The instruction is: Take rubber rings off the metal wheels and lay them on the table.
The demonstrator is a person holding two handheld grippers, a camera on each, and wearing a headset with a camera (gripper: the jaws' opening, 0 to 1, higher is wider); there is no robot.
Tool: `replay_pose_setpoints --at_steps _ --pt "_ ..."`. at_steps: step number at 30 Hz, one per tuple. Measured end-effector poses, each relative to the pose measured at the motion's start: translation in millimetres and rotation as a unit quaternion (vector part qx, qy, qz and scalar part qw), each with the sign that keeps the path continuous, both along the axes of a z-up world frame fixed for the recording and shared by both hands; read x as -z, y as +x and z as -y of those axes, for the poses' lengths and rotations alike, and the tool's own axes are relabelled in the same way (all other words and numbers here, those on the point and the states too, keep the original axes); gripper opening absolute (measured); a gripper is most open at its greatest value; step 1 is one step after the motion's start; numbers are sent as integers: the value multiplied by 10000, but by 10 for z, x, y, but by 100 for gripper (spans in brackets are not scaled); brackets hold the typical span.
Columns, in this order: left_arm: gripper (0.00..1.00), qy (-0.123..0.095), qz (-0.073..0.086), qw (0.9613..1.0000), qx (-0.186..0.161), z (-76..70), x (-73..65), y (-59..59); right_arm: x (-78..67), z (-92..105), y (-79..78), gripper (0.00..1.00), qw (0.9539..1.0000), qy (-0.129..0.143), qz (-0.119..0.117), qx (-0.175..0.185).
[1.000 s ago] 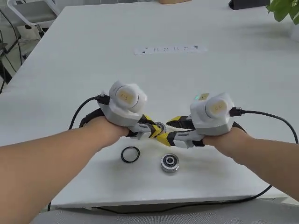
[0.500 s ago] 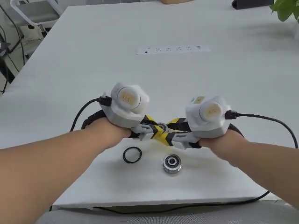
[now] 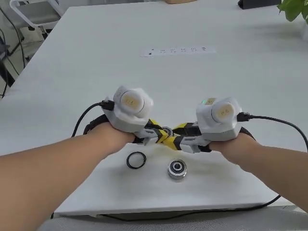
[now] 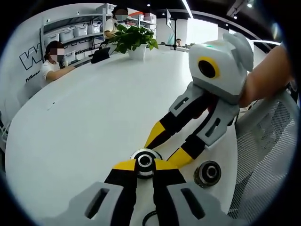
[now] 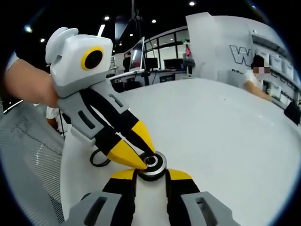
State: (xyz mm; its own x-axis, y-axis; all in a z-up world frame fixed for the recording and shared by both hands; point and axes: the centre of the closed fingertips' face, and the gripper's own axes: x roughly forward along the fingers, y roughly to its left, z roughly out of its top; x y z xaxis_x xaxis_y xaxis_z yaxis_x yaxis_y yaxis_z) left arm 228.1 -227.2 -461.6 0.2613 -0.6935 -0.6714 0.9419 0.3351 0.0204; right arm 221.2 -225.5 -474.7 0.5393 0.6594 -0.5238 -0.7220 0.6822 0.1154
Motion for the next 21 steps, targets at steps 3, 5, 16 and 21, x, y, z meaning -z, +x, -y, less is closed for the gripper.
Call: replay_pose_setpoints --at_steps 3,5,16,21 --pt "7 10 -4 10000 8 1 3 7 2 7 -7 20 10000 59 -58 8" --pt "7 14 -6 10000 9 1 6 13 5 10 -11 20 9999 88 -80 6" --pt "7 7 -36 10000 -9 -1 12 11 9 26 -41 16 9996 209 -204 14" --pt "7 4 -48 10000 -29 -2 13 11 16 41 -69 12 9995 204 -251 2"
